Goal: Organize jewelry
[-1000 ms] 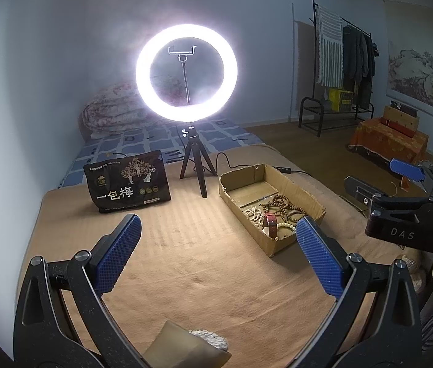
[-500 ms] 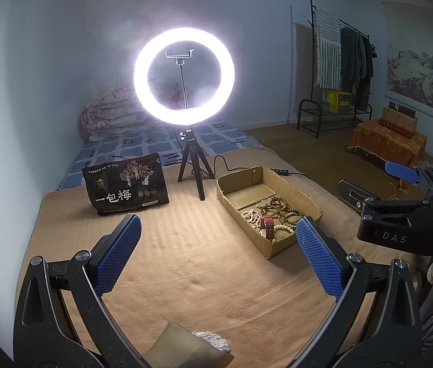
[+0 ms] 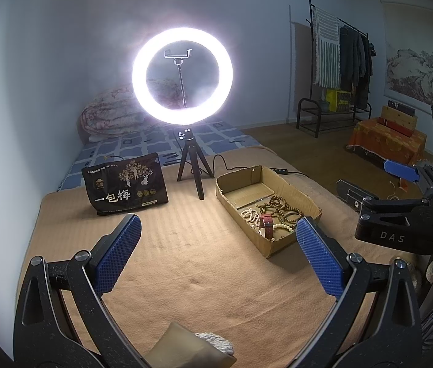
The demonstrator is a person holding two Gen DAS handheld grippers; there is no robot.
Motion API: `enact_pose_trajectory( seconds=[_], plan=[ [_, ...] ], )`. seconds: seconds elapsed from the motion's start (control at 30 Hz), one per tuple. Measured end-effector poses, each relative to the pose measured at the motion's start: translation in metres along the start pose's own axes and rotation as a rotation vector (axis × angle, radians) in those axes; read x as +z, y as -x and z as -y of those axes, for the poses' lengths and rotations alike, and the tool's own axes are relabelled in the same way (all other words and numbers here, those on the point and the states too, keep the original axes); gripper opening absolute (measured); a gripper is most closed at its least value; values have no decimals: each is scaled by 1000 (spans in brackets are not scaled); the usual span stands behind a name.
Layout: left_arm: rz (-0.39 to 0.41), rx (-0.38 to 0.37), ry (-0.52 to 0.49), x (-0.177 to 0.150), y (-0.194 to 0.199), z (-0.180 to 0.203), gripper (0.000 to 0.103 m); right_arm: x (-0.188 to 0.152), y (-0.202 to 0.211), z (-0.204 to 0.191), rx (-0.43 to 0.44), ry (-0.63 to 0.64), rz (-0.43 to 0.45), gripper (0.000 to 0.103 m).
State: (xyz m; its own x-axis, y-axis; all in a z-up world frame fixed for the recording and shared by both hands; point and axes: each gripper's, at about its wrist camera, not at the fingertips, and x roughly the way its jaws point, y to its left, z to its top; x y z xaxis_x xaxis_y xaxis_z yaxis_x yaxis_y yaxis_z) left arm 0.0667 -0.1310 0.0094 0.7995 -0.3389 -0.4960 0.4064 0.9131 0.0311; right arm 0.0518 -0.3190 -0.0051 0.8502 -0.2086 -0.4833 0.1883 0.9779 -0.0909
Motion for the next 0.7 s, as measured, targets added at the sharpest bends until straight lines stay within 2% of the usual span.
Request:
enact_pose_trajectory(
  seconds=[0.7],
  plan=[
    [13, 43, -8, -1, 2, -1, 103, -3, 0, 0, -1, 15, -7, 103]
  ],
)
